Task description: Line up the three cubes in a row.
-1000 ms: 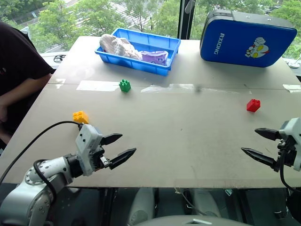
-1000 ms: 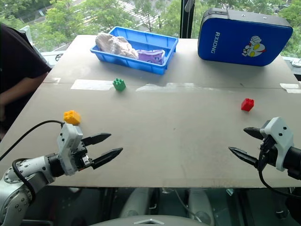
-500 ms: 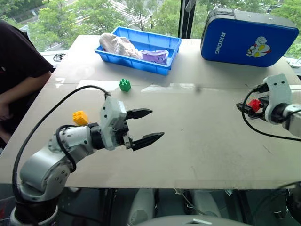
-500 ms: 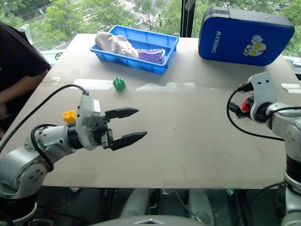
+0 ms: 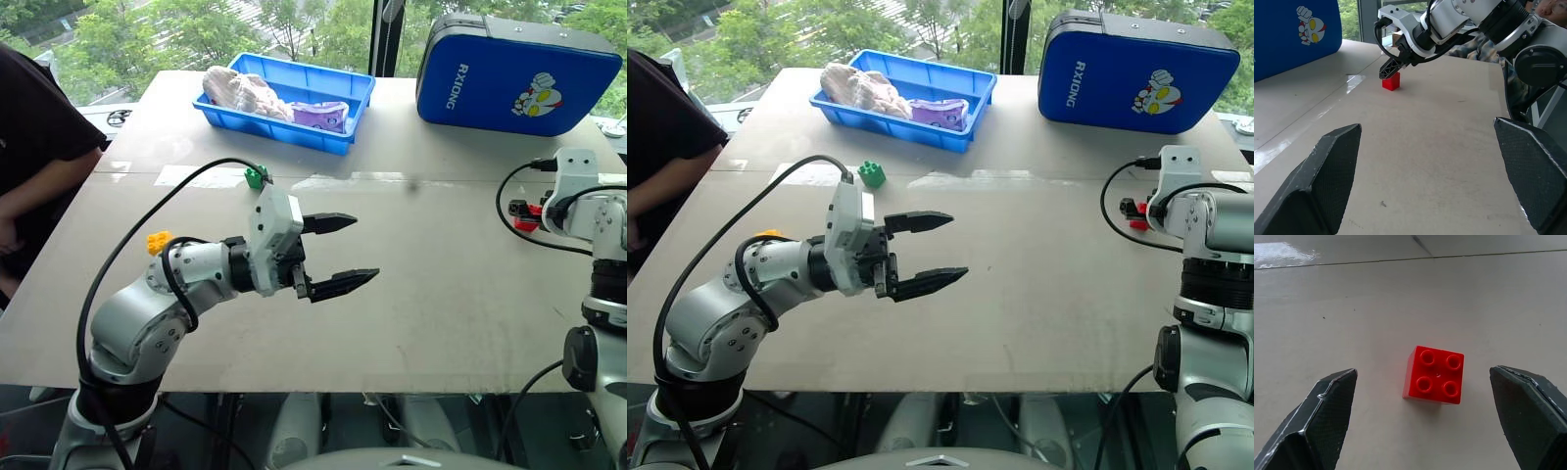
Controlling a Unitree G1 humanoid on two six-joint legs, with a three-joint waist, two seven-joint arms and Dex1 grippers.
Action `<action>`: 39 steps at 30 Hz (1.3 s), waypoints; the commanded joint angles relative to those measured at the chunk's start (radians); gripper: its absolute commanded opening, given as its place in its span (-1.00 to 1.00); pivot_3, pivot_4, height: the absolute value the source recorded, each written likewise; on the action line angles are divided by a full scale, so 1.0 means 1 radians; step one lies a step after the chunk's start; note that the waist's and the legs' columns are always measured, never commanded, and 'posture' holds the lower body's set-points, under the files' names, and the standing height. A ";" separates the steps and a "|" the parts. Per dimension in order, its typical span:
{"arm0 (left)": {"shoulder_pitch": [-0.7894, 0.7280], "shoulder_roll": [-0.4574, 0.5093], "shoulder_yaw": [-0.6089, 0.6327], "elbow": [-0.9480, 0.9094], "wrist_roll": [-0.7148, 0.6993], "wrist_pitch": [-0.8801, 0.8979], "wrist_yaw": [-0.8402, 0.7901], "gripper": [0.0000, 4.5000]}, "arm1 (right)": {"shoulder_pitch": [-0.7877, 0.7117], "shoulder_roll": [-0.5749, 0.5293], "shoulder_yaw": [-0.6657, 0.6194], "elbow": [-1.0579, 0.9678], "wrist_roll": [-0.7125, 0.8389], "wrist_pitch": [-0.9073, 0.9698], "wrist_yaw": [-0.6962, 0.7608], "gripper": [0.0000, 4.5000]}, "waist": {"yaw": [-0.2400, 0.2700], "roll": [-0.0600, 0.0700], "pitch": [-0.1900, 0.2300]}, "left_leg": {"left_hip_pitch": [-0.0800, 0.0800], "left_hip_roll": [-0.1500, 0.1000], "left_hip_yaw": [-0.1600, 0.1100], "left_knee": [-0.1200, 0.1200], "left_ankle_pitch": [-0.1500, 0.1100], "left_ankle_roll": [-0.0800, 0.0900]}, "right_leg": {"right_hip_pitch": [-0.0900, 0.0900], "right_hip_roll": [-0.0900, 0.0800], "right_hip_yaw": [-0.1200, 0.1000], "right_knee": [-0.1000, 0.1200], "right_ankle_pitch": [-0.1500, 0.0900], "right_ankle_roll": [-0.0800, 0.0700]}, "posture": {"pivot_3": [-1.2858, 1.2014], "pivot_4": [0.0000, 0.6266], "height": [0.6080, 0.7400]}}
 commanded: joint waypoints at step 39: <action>0.488 0.108 0.274 -0.182 -0.010 -0.103 -0.024 1.00 | -0.152 0.007 0.732 0.189 -0.136 -1.033 1.270 -0.42 | -0.018 0.002 0.001 | 0.010 0.007 0.000 0.000 0.001 -0.003 | 0.007 0.005 0.003 0.000 -0.001 -0.008 | 0.03 -0.52 1.00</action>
